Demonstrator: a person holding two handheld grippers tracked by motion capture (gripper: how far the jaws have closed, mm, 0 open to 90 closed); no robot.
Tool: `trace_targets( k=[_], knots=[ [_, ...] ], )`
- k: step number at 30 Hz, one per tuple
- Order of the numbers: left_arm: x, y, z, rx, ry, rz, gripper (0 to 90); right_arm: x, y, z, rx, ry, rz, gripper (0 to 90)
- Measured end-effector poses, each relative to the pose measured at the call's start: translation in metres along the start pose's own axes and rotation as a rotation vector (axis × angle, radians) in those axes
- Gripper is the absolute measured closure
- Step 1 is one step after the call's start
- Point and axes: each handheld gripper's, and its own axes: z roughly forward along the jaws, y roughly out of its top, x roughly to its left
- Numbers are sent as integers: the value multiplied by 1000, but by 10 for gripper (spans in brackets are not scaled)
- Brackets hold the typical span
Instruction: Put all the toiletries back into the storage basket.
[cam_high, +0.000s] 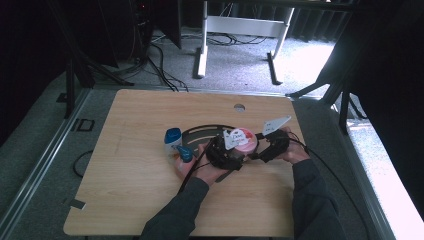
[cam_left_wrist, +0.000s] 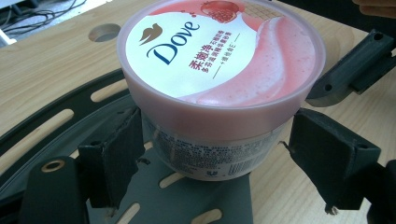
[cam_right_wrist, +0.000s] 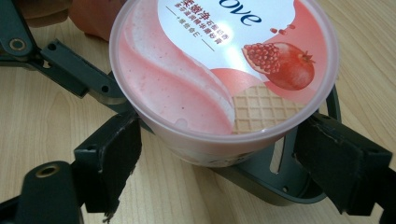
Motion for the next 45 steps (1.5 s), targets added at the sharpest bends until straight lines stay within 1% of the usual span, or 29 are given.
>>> trace_targets(
  k=[2,6,14,20,21,28,32,34,37,41,44,45],
  knots=[
    [0,1,1,1,6,1,188,-1,1,0,5,1,-1,153],
    [1,1,3,3,17,-10,188,-4,3,2,14,1,-1,153],
    [2,2,7,-8,22,-35,188,-9,4,2,19,-2,5,153],
    [2,2,10,-9,24,-33,188,-12,3,2,32,0,6,154],
    [2,1,11,-11,22,-38,188,-12,3,3,34,0,6,154],
    [3,2,13,-21,44,-50,190,-16,4,2,32,-3,17,178],
    [4,2,15,-26,53,-57,190,-18,5,3,34,-7,14,181],
    [3,2,17,-22,58,-50,190,-19,5,3,39,-10,13,182],
    [2,1,20,-17,68,-52,190,-20,4,5,51,-16,10,188],
    [3,0,22,-15,69,-54,190,-21,4,7,60,-17,16,192],
    [4,0,24,-23,68,-62,190,-23,3,7,62,-18,18,197],
    [4,0,25,-24,73,-60,190,-23,3,7,62,-16,22,203]
  ],
)
